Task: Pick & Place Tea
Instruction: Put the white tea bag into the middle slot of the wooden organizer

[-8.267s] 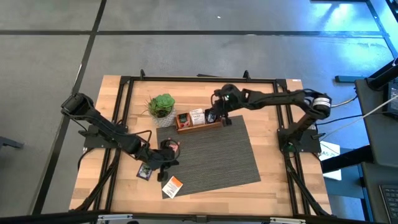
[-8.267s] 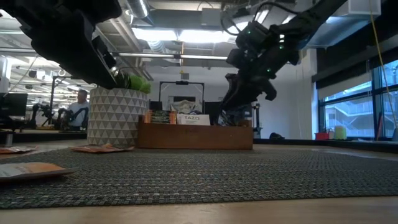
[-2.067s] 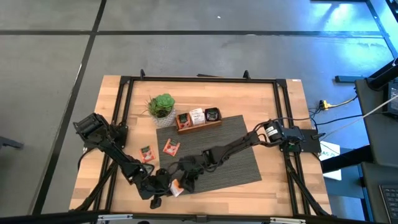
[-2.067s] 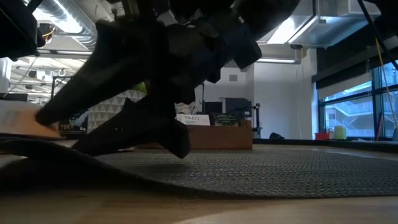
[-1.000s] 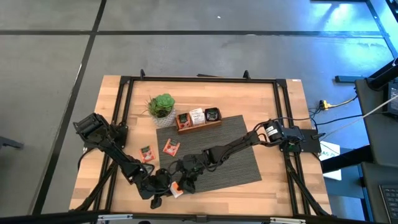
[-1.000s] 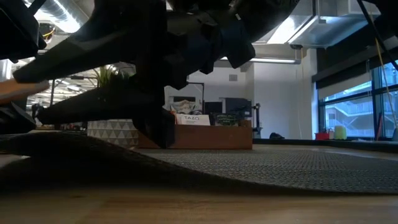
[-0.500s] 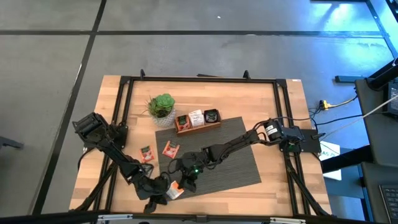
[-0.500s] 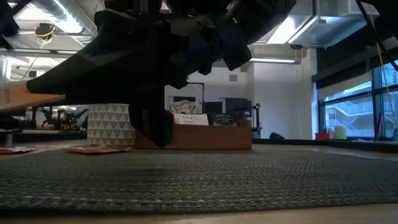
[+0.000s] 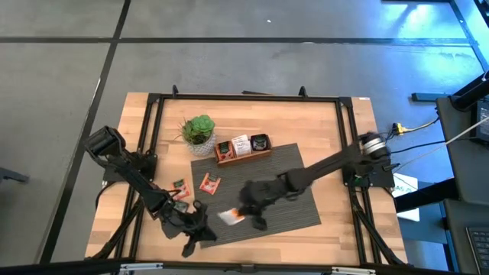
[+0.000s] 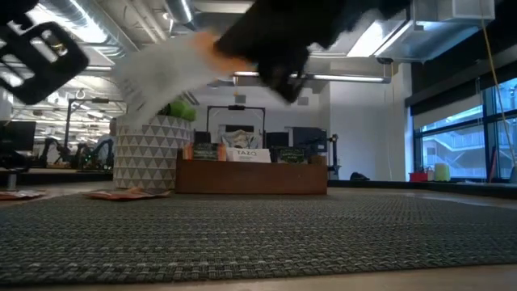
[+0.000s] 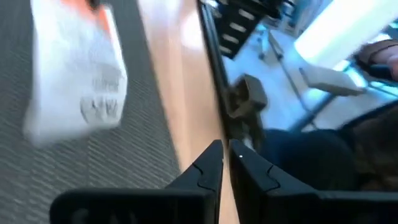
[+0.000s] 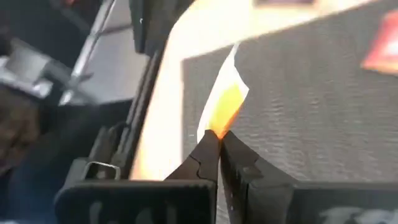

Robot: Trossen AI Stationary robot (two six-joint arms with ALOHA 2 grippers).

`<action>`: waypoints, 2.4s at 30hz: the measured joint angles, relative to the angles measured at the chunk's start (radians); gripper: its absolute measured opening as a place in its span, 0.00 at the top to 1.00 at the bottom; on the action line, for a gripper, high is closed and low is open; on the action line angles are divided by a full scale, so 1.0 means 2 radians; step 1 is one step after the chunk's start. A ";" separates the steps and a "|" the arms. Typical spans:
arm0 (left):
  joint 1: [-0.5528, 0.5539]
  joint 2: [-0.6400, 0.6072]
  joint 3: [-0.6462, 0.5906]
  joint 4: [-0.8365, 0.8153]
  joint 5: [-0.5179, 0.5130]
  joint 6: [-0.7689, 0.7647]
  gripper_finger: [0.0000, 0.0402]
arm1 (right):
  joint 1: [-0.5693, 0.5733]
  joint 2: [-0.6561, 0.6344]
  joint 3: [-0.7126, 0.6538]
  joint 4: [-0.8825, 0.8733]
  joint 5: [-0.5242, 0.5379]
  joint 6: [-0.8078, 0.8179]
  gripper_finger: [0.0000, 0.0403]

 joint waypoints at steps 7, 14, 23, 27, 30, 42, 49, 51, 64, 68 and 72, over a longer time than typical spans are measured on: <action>0.028 0.000 0.000 -0.001 -0.124 0.072 0.91 | 0.023 -0.148 -0.201 0.261 0.167 -0.095 0.98; 0.080 0.000 0.000 0.032 -0.158 0.186 0.83 | 0.027 -0.174 -0.320 0.564 0.226 -0.247 0.98; 0.181 0.000 0.001 0.124 -0.127 0.238 0.64 | 0.024 -0.170 -0.331 0.578 0.226 -0.341 0.97; 0.218 0.000 0.001 0.135 -0.118 0.216 0.59 | 0.021 -0.170 -0.331 0.576 0.226 -0.352 0.97; 0.232 0.000 0.001 0.135 -0.085 0.218 0.57 | 0.021 -0.171 -0.331 0.564 0.246 -0.366 0.97; 0.209 -0.042 0.001 0.136 -0.052 0.270 0.57 | 0.023 -0.197 -0.330 0.455 0.287 -0.316 0.97; 0.206 -0.047 0.001 0.126 -0.053 0.262 0.59 | 0.022 -0.197 -0.330 0.447 0.283 -0.285 0.97; 0.206 -0.047 0.001 0.123 -0.053 0.262 0.60 | 0.022 -0.197 -0.330 0.448 0.283 -0.285 0.97; 0.207 -0.047 0.001 0.127 -0.053 0.262 0.74 | 0.023 -0.197 -0.330 0.432 0.283 -0.273 0.97; 0.207 -0.047 0.001 0.127 -0.054 0.283 0.82 | 0.022 -0.197 -0.330 0.431 0.283 -0.273 0.97; 0.207 -0.047 0.001 0.127 -0.066 0.296 0.91 | 0.022 -0.197 -0.330 0.429 0.282 -0.284 0.96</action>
